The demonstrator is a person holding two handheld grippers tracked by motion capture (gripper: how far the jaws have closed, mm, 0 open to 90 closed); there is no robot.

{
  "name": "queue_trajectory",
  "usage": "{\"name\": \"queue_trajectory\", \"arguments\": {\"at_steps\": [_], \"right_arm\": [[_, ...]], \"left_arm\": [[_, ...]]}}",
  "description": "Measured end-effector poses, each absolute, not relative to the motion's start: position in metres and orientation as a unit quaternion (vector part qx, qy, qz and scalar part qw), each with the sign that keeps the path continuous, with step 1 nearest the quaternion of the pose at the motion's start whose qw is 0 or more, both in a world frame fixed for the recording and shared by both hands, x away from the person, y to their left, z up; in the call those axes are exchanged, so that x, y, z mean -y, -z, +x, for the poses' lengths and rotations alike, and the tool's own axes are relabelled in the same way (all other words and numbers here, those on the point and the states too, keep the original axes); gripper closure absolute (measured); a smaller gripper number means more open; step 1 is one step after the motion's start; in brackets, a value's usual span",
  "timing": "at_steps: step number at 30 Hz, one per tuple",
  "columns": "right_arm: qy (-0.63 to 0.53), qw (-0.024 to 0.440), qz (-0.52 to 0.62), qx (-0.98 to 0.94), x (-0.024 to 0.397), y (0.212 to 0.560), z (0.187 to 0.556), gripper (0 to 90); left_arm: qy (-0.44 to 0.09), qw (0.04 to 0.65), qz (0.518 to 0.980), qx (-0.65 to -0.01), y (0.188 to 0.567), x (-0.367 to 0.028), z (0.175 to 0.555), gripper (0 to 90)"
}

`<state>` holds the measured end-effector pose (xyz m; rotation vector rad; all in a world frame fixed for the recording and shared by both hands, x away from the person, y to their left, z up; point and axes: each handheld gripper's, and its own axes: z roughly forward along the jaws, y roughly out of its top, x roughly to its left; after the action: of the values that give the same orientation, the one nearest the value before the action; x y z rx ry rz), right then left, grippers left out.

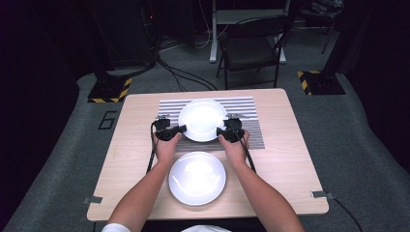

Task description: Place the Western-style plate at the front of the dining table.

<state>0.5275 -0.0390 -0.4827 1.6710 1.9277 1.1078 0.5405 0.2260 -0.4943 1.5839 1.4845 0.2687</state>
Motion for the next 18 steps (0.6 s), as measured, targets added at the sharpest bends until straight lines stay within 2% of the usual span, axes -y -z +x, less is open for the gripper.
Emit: {"name": "queue_trajectory", "arguments": {"at_steps": [18], "right_arm": [[-0.376,0.187,0.59,-0.689,0.0365,0.4894,0.5337,54.4]], "left_arm": [[-0.115,0.441,0.656,-0.601,0.5007,-0.2229,0.5471,64.1]]}}
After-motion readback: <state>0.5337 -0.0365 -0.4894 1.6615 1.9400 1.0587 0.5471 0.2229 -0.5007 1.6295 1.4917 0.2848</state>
